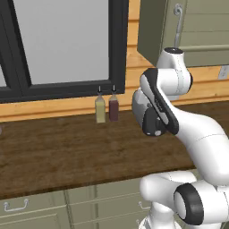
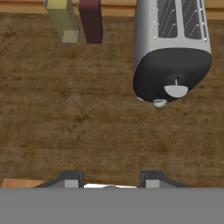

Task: Navigate to the coffee machine.

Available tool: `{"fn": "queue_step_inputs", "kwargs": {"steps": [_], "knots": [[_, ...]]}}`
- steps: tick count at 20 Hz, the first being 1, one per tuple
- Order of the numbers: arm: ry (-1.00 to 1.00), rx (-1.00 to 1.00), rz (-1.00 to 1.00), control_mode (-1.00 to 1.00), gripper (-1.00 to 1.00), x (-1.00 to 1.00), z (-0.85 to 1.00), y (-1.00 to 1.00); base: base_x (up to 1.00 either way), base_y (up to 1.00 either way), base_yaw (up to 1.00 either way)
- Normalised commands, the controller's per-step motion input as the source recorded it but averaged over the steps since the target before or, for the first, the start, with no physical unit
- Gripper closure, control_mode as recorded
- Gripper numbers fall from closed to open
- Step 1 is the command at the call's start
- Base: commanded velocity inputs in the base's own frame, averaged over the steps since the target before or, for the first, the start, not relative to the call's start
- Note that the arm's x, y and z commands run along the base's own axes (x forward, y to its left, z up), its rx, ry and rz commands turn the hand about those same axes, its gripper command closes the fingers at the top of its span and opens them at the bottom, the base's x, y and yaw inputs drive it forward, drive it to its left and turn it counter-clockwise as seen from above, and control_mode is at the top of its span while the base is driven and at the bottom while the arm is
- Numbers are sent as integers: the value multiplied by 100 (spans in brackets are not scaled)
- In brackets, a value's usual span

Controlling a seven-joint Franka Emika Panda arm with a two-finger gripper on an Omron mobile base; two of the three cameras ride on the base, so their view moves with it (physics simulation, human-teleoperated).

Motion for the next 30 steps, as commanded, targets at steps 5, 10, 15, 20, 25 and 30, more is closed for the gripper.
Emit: {"fn": "queue_step_inputs", "kwargs": {"steps": [5, 10, 15, 20, 25, 30], "knots": [[0, 0, 0, 100, -100, 0, 0, 0, -1, 0, 0], [0, 0, 0, 100, -100, 0, 0, 0, -63, 0, 0], [0, 0, 0, 100, -100, 0, 0, 0, -38, 0, 0], [0, 0, 0, 100, -100, 0, 0, 0, -8, 32, 9], [0, 0, 0, 100, -100, 0, 0, 0, -22, 67, 54], [0, 0, 0, 100, -100, 0, 0, 0, -23, 67, 65]]}}
